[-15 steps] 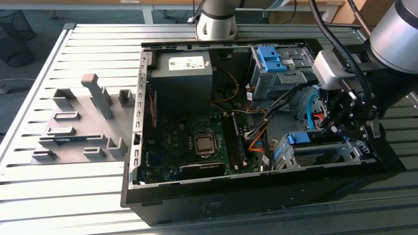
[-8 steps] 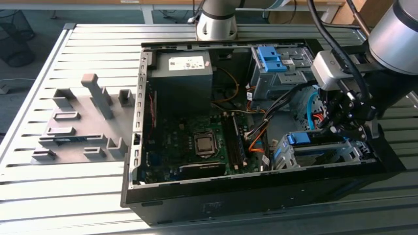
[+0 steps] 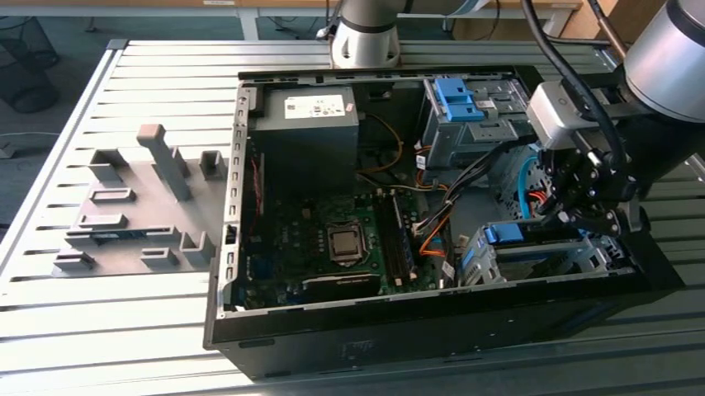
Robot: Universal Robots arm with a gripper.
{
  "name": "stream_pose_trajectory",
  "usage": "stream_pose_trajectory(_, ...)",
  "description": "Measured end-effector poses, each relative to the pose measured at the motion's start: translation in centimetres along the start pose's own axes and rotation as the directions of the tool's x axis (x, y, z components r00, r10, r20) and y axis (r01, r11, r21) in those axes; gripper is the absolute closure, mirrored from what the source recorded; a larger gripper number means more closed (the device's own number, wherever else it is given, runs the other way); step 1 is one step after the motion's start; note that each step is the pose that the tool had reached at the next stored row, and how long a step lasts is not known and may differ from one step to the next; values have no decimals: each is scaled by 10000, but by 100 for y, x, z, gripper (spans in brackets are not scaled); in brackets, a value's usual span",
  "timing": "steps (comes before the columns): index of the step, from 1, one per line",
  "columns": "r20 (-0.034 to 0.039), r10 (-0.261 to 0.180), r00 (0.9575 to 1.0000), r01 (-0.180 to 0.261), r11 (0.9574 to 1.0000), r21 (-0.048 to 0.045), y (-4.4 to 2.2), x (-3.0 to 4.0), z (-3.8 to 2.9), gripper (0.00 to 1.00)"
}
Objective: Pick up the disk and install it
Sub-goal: 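Insert the first disk wire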
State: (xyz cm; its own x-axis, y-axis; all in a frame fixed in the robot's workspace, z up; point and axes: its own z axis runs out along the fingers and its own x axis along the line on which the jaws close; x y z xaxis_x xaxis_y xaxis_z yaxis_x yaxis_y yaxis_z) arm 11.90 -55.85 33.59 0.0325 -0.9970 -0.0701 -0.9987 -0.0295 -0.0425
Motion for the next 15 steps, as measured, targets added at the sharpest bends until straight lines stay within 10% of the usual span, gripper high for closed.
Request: stream_pose_trajectory(15,-5,6,10000,-6,10000,1,2,13,34,84)
